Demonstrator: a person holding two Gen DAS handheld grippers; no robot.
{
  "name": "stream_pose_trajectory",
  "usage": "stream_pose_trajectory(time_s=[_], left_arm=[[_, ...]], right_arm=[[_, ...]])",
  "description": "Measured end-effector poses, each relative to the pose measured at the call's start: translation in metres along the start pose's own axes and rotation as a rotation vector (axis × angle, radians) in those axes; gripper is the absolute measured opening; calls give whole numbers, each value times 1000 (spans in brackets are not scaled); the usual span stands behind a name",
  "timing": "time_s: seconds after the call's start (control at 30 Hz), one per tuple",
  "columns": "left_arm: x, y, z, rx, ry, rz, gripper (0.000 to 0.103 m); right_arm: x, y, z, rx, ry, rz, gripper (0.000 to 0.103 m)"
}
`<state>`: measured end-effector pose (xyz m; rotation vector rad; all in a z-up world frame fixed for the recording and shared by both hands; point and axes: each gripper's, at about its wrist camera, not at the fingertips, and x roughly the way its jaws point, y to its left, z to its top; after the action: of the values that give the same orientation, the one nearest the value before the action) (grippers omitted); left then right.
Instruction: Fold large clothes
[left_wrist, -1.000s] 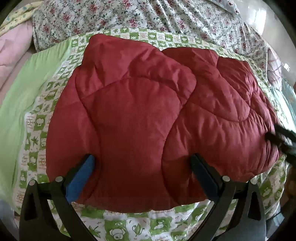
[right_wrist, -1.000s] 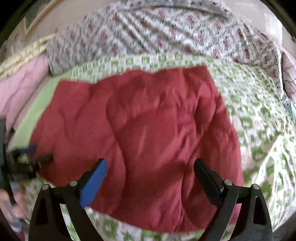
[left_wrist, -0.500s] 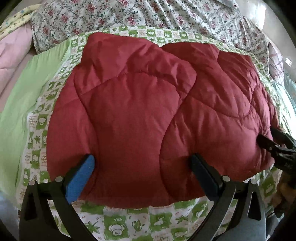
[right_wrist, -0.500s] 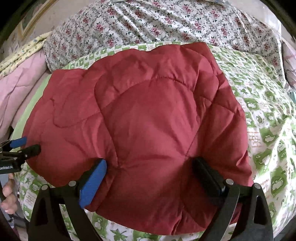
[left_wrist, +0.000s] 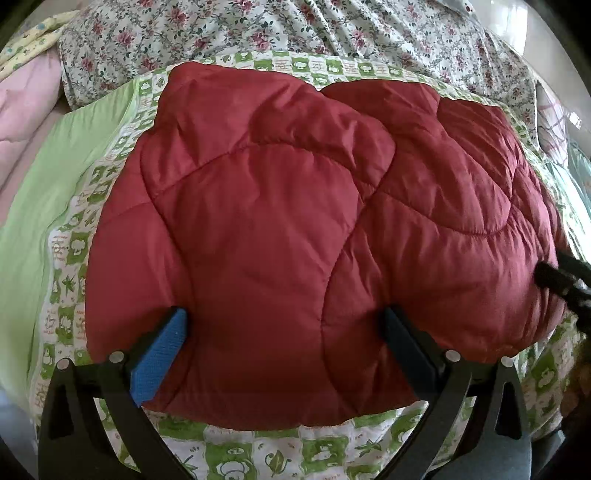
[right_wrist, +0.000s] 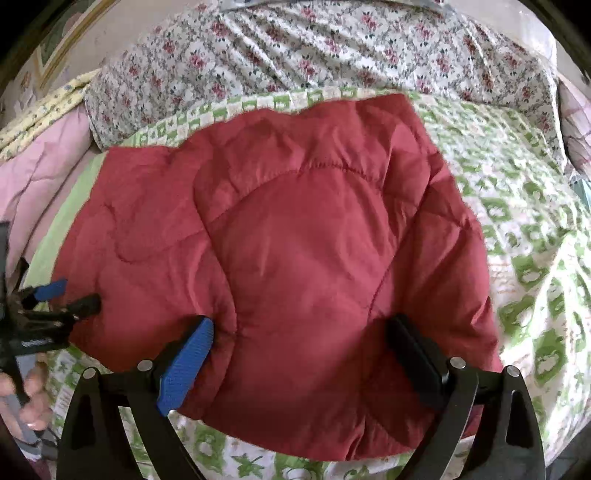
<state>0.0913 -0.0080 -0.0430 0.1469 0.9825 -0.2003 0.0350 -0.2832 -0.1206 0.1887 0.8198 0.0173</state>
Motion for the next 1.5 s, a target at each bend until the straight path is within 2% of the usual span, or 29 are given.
stream_pose_trajectory(time_s=[0.23, 0.4, 0.47, 0.57, 0.9, 1.1, 1.27, 1.5], left_arm=[[1, -1, 0, 1, 1, 1, 103], [1, -1, 2, 6, 4, -2, 103], [3, -1, 5, 7, 4, -8, 103], [8, 1, 12, 13, 3, -21, 103], [14, 3, 23, 3, 9, -40, 103], [-8, 10, 16, -38, -21, -64, 103], [-21, 16, 8, -55, -30, -74, 103], [-37, 24, -17, -69, -36, -89, 103]], right_arm=[[-16, 8, 17, -5, -53, 20, 95], [4, 15, 28, -51, -23, 9, 95], [22, 8, 31, -40, 21, -7, 97], [38, -5, 34, -16, 33, -3, 99], [43, -9, 34, 2, 31, 3, 100], [20, -8, 36, 20, 11, 14, 95], [-5, -5, 28, 13, -24, 36, 95], [-31, 0, 2, 4, -20, 80, 95]])
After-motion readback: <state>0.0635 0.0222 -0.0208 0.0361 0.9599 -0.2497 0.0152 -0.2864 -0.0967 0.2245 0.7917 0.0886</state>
